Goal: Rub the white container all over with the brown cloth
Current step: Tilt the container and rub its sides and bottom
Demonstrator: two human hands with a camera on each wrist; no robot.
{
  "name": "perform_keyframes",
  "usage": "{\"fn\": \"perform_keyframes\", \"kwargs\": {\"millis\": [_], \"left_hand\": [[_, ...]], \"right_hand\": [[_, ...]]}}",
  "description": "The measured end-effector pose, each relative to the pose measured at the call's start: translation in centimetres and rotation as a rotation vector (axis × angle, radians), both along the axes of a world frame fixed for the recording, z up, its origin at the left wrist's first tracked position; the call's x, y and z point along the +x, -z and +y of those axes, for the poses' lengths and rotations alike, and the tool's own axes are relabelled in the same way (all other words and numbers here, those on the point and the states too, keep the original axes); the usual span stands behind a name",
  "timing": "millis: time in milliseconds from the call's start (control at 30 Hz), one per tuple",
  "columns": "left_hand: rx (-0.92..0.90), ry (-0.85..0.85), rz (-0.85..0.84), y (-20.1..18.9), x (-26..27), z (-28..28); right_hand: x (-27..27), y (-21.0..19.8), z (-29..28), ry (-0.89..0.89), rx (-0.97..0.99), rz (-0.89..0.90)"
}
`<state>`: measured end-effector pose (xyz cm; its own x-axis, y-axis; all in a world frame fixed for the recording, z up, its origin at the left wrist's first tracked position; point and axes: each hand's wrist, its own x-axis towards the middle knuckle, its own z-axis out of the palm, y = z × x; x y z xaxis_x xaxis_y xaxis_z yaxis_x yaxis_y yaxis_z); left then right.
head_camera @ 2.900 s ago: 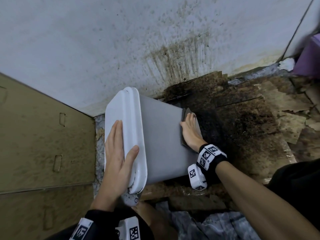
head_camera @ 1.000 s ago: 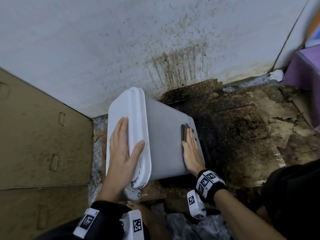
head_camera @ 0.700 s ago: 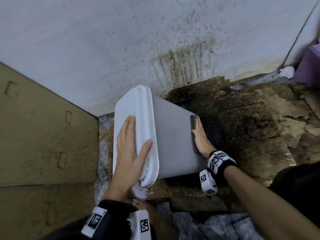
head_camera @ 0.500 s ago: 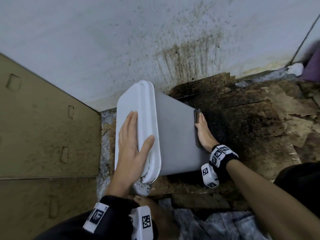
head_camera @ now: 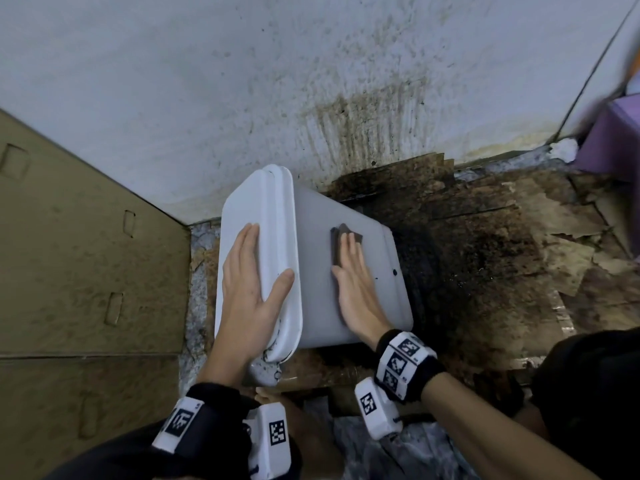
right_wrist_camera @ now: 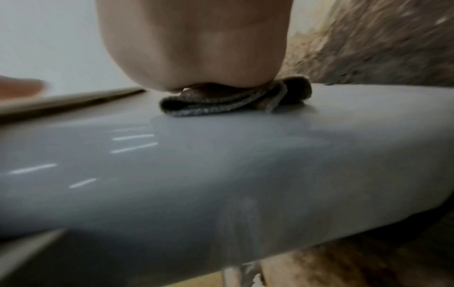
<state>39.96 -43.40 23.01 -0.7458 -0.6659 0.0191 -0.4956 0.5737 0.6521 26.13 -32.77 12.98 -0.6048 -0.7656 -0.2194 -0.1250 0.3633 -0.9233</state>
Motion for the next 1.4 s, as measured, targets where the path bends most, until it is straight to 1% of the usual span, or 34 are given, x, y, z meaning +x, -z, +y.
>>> {"fn": "perform_keyframes", "kwargs": {"millis": [133,200,267,333,400,533,633,700,767,867,967,1067,1167,1300,1400], "left_hand": [[0.002,-0.009,-0.011,0.1,0.1,-0.1],[-0.007,-0.005,-0.004,0.1,-0.1,0.0],[-0.015,0.0,0.003,0.2,-0.2,0.0],[-0.011,0.002,0.004,0.2,-0.1,0.0],[0.005,-0.004,0.003,0.1,0.1,-0.1],[0.029,-0.013,0.006,0.0,0.4,-0.3],[0.026,-0.005,0.01,-0.2,0.2,-0.1],[0.021,-0.005,0.009,-0.2,0.0,0.0],[0.022,-0.01,0.007,-0.2,0.0,0.0],[0.029,-0.016,0.001,-0.1,0.1,-0.1],[0.021,-0.013,0.006,0.0,0.1,-0.3],[0.008,-0.019,0.002,0.1,0.2,-0.4],[0.017,-0.027,0.002,0.1,0.3,-0.4],[0.018,-0.033,0.006,0.0,0.4,-0.3],[0.024,-0.026,0.008,0.0,0.4,-0.3]], "right_hand": [[2.7,-3.7,-0.6,-0.094,-0.138,0.037],[3.3,-4.3,-0.1,-0.108,-0.172,0.078],[3.2,-3.7,0.6,-0.101,-0.19,0.147],[2.7,-2.4,1.4,-0.115,-0.188,0.185],[2.0,-0.4,2.4,-0.117,-0.163,0.183],[0.3,5.4,4.6,-0.008,-0.065,0.15],[-1.5,9.1,5.6,0.067,0.065,0.037],[-2.2,9.9,5.5,0.087,0.137,-0.034],[-2.0,9.6,4.9,0.105,0.168,-0.042],[-1.2,7.7,3.9,0.135,0.143,-0.069],[0.4,4.6,3.0,0.109,0.075,-0.007],[2.7,0.7,1.7,0.03,-0.015,0.077],[3.9,-1.2,1.3,-0.019,-0.12,0.133],[2.8,0.1,2.3,-0.065,-0.172,0.172],[1.5,2.7,3.5,-0.08,-0.166,0.206]]}}
